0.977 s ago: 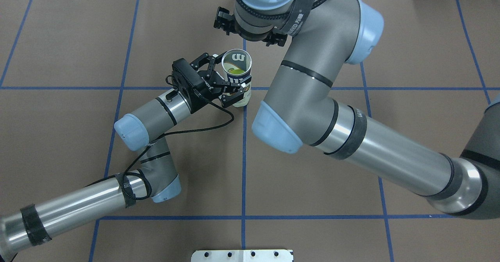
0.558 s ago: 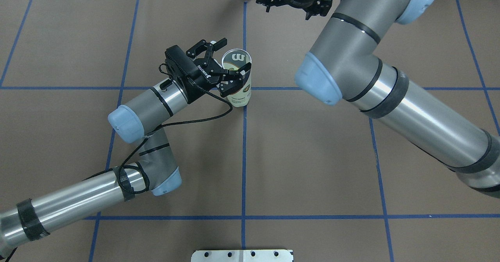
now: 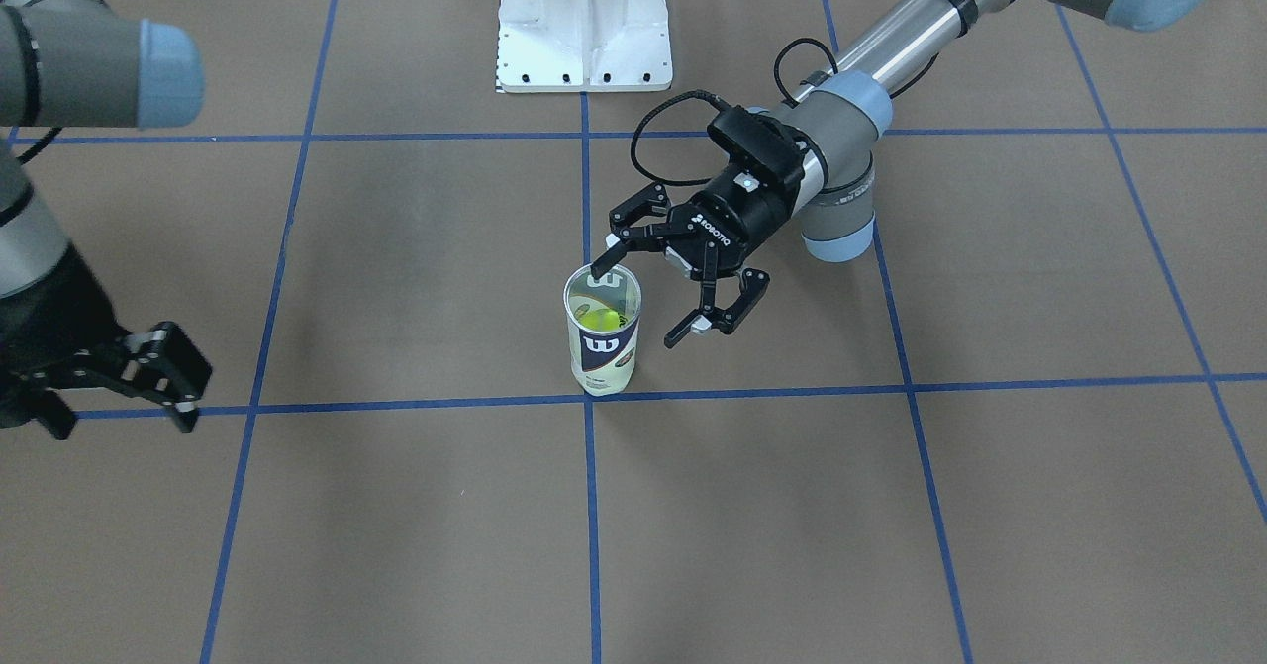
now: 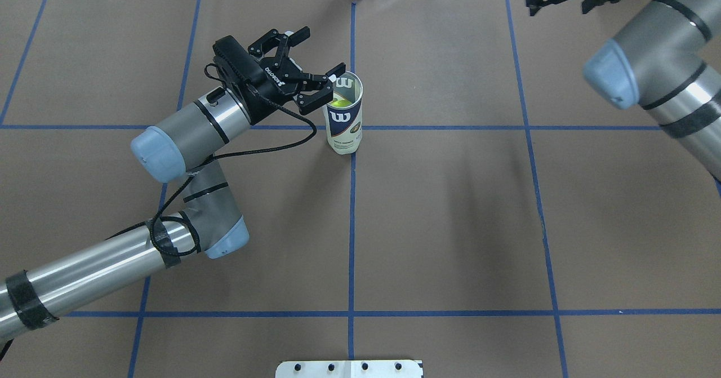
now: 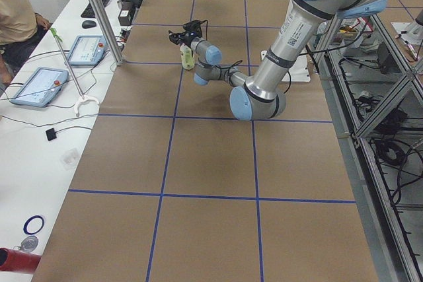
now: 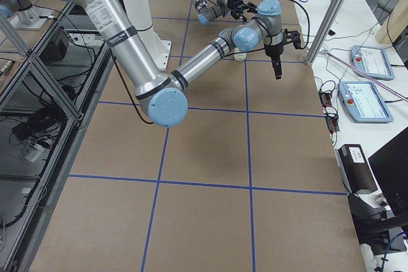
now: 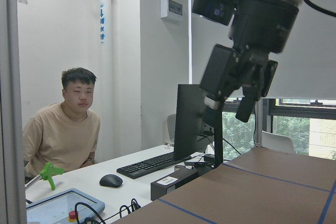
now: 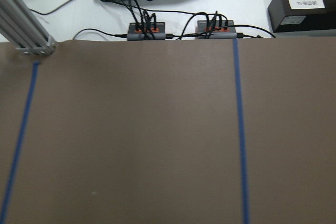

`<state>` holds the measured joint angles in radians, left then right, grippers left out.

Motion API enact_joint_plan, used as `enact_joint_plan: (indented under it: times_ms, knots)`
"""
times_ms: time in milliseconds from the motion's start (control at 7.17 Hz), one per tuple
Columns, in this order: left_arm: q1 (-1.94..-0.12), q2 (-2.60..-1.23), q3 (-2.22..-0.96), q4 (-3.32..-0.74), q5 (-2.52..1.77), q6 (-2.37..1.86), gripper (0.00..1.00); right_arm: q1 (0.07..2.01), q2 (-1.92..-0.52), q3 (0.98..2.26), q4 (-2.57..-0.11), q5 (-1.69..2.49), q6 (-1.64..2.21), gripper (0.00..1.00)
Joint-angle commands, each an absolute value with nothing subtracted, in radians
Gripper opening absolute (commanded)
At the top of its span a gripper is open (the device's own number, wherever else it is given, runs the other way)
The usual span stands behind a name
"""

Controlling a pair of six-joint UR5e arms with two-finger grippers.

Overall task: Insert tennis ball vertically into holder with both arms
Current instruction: 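Open the left gripper off the can and withdraw it while the right arm retracts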

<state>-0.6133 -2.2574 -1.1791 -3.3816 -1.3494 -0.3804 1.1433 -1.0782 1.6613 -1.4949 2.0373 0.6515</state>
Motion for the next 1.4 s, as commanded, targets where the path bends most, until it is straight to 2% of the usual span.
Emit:
enact_joint_plan:
  times_ms: [0,279,698,977,1256]
  knots:
    - [-0.722,-2.192,-1.18,-3.381,-1.474,-0.379,0.99,1.268,-1.288,1.654,-1.428,2.146,0.424,0.99]
    - [-0.863,-2.114,-1.177,-3.372,-1.637,-0.373,0.99,1.388,-1.443,1.622,-1.361,2.198,0.213,0.99]
    - [-1.108,-2.016,-1.177,-3.293,-1.981,-0.368,0.99,1.514,-1.583,1.578,-1.355,2.217,0.045,0.99]
    - [-1.286,-2.011,-1.177,-3.086,-2.229,-0.153,0.99,1.537,-1.617,1.578,-1.355,2.229,0.026,0.99]
    - [-1.324,-1.979,-1.175,-2.905,-2.261,0.105,0.99,1.537,-1.618,1.58,-1.355,2.23,0.028,0.99]
